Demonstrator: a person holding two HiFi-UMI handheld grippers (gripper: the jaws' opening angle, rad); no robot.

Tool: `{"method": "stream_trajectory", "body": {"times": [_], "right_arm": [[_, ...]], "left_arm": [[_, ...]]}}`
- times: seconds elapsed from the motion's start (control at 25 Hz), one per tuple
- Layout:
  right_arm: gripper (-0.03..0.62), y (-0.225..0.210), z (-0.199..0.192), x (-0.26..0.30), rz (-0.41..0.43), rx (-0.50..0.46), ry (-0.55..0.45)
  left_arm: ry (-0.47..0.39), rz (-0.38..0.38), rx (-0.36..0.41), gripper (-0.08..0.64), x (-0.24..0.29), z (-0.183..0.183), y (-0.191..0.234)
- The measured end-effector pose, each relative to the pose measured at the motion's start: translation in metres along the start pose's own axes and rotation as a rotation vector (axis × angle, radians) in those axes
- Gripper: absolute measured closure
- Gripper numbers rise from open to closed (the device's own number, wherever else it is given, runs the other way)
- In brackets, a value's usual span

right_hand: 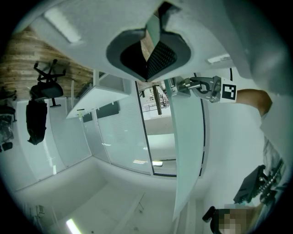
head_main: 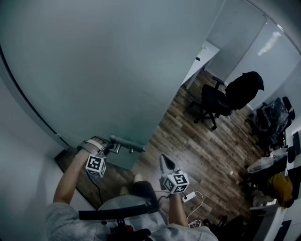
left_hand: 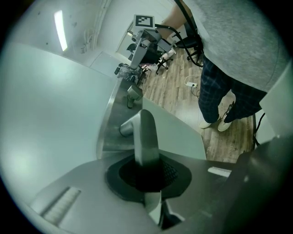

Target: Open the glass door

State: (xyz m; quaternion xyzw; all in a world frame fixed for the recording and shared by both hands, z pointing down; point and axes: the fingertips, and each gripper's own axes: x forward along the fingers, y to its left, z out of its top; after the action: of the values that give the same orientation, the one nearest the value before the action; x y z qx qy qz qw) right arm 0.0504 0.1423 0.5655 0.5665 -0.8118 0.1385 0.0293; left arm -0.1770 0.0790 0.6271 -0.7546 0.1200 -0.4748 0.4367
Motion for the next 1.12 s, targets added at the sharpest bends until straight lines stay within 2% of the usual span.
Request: {"method": "stream_trajectory", "body": {"times": [0.16,0.4,0.52,0.68,0.76,1.12], "right_arm": [[0.591,-0.001,0.000,-0.001,-0.004,0.000,-0.005],[0.591,0.000,-0.001,0.000,-0.002,0.002,-0.004],[0.591,0.002,0.001,0.000,0.002,0.008,-0.005],[0.591,0.007,0.003,0.003,0.013,0.013,-0.011],[0.591,0.009,0.004,0.003,0.017,0.011,-0.013],[0.591,0.015,0.003,0.000,0.028,0.010,-0.008]], "left_arm": [[-0.004,-0.016,-0.019,0.527,0.000,-0.001,-0.004],[0.003,-0.021,-0.042,0.435,-0.017,-0.002,0.001],[-0.010,-0.047,-0.098,0.395,-0.032,0.001,0.001],[-0.019,-0.014,-0.149,0.377,-0.050,0.001,0.007],[-0.053,0.002,-0.207,0.377,-0.058,0.007,0.010],[-0.325,0.080,-0.576,0.394,-0.087,0.050,0.035]]}}
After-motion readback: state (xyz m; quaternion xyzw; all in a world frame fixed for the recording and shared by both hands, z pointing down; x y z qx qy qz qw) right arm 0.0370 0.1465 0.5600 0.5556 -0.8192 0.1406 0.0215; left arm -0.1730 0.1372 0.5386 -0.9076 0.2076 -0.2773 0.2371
